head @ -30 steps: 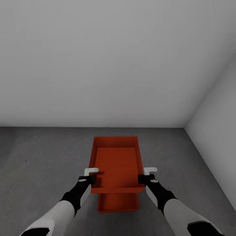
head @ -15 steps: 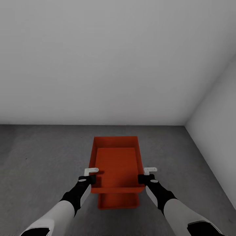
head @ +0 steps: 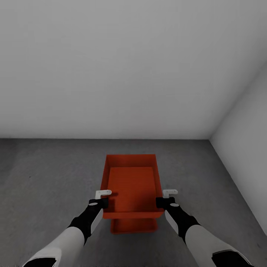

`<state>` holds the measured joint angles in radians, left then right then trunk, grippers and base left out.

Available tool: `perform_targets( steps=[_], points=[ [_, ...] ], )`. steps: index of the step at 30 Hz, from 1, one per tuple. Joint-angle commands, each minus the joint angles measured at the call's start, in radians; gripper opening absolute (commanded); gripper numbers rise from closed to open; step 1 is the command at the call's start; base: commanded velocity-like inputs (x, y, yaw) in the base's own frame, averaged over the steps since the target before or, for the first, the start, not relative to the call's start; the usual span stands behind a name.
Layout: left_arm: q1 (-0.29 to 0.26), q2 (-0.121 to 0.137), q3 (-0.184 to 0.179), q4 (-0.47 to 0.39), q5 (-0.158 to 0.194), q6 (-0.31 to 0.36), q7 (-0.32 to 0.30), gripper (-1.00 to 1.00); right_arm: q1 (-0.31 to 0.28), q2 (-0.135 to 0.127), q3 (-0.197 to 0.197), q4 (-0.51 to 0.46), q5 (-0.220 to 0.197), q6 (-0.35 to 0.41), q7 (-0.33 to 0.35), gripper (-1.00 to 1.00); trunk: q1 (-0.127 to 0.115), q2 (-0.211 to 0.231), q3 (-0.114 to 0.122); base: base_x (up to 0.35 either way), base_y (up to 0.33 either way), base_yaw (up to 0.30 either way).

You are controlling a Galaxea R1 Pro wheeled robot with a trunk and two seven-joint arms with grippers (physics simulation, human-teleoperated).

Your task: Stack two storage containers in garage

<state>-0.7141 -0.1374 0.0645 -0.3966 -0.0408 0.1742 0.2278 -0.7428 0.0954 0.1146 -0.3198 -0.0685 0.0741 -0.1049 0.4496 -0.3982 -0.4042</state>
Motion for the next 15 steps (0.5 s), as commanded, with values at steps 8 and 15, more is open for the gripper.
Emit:
perform_targets(
  steps=[8, 15],
  points=[
    [-0.001, -0.001, 0.067, -0.050, 0.006, 0.008, 0.051, -1.00, 0.000, 0.000, -0.001, -0.001, -0.020, 0.006, 0.001, -1.00, 0.000, -0.002, -0.014, 0.000, 0.000, 0.000],
    [-0.001, -0.002, 0.067, -0.050, 0.006, 0.008, 0.051, -1.00, 0.000, 0.000, -0.001, -0.001, -0.020, 0.006, 0.001, -1.00, 0.000, -0.002, -0.026, 0.000, 0.000, 0.000]
  ],
)
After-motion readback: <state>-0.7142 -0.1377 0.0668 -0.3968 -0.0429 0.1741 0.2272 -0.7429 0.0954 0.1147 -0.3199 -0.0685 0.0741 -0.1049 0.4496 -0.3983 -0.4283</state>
